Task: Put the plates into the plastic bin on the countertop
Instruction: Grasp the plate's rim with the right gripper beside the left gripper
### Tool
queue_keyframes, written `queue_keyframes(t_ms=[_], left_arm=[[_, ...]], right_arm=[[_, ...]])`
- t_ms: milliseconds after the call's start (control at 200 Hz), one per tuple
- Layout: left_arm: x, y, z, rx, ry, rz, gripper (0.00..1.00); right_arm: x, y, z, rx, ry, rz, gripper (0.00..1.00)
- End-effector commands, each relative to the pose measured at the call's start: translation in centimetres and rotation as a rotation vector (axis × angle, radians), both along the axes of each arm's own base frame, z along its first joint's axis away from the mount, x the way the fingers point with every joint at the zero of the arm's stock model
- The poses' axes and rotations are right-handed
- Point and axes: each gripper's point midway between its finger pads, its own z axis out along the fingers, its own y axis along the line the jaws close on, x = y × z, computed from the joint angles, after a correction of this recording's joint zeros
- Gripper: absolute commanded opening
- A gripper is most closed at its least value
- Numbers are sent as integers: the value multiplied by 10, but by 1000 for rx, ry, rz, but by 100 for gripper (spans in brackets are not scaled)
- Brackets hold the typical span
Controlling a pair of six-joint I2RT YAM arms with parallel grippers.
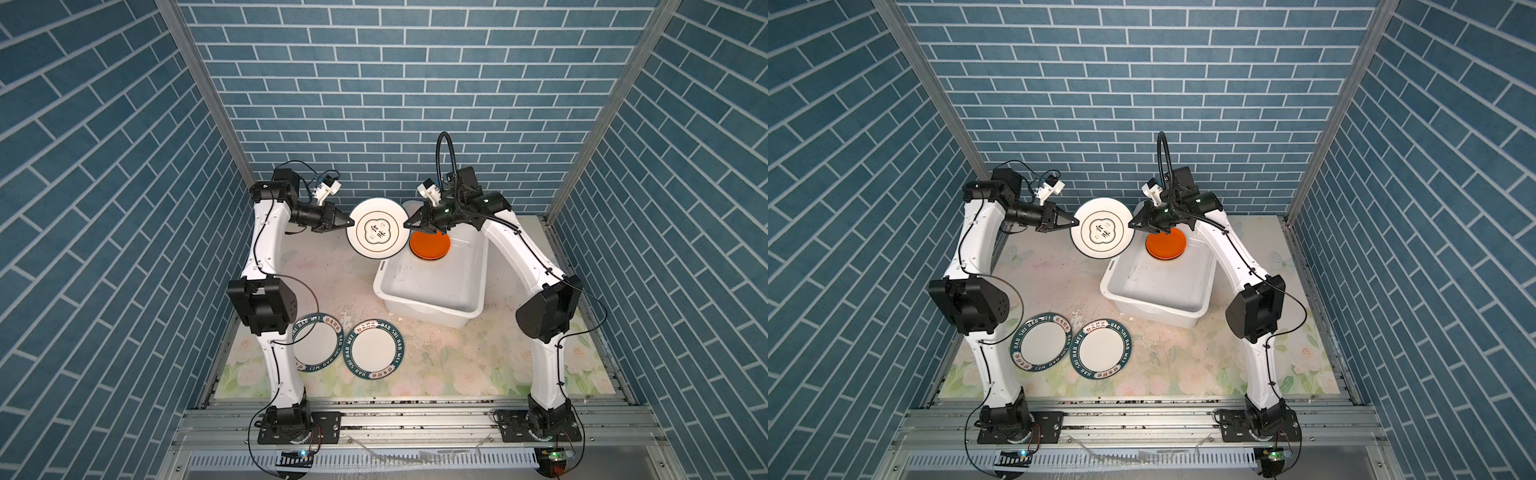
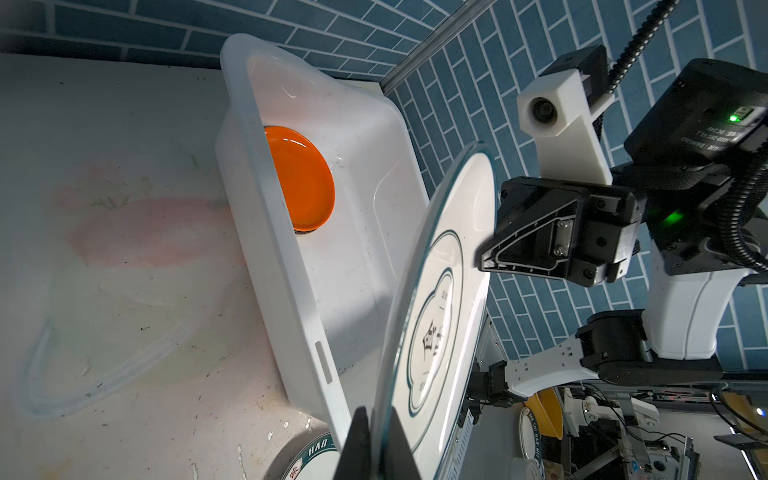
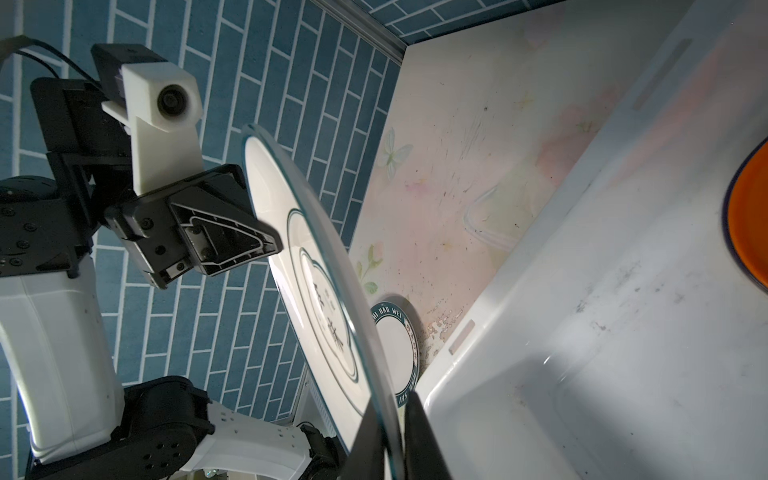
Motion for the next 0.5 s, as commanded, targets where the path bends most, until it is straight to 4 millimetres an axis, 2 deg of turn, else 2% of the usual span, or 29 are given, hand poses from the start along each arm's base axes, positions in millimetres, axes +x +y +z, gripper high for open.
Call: queue_keyframes(t_ms=[0, 190, 335, 495], left_arm=[[-14, -14, 28, -97, -34, -47, 0], [-15, -18, 27, -109, -20, -54, 1], [-15, -18, 23, -112, -2, -51, 2], [-16, -17, 22, -97, -3, -43, 25]], right_arm=[[-6, -1, 25, 47, -41, 2, 10], [-6, -2, 24, 68, -42, -10, 2], [-4, -3, 23, 90, -41, -26, 0], [-1, -8, 25, 122, -45, -55, 0]])
